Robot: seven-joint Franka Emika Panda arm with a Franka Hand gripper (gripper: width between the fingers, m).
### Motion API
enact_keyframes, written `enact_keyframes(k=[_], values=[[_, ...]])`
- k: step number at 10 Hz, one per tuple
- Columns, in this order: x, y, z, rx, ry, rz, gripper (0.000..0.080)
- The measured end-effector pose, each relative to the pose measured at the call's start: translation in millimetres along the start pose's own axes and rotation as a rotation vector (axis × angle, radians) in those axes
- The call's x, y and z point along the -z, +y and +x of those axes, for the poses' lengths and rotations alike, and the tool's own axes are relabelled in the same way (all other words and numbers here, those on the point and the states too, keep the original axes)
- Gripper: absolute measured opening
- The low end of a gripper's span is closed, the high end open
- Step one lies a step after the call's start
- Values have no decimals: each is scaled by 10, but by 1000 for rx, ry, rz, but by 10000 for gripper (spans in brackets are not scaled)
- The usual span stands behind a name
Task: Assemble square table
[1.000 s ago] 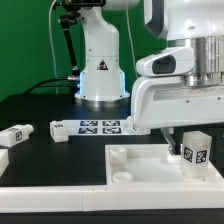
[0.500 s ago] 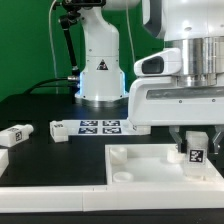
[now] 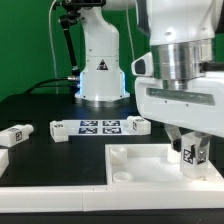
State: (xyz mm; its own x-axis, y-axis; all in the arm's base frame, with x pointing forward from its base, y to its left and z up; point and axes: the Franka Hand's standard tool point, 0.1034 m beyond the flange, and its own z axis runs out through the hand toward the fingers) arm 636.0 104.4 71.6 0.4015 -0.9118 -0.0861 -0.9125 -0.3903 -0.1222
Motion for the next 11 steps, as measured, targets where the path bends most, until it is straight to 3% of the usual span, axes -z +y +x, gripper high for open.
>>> enact_keyframes(k=[2,5,6,8,9,10,11], values=[[1,13,-12,-83,21,-15,294],[-1,35,-2,-279,18,-13,294],[-5,80,11,-374,13,10,294],[-7,62,-4,-340,14,12,294],[-11,47,-40,-277,14,14,517],[-13,36,-88,-92,34,0,517],[-31,25,-154,73,53,-14,617]])
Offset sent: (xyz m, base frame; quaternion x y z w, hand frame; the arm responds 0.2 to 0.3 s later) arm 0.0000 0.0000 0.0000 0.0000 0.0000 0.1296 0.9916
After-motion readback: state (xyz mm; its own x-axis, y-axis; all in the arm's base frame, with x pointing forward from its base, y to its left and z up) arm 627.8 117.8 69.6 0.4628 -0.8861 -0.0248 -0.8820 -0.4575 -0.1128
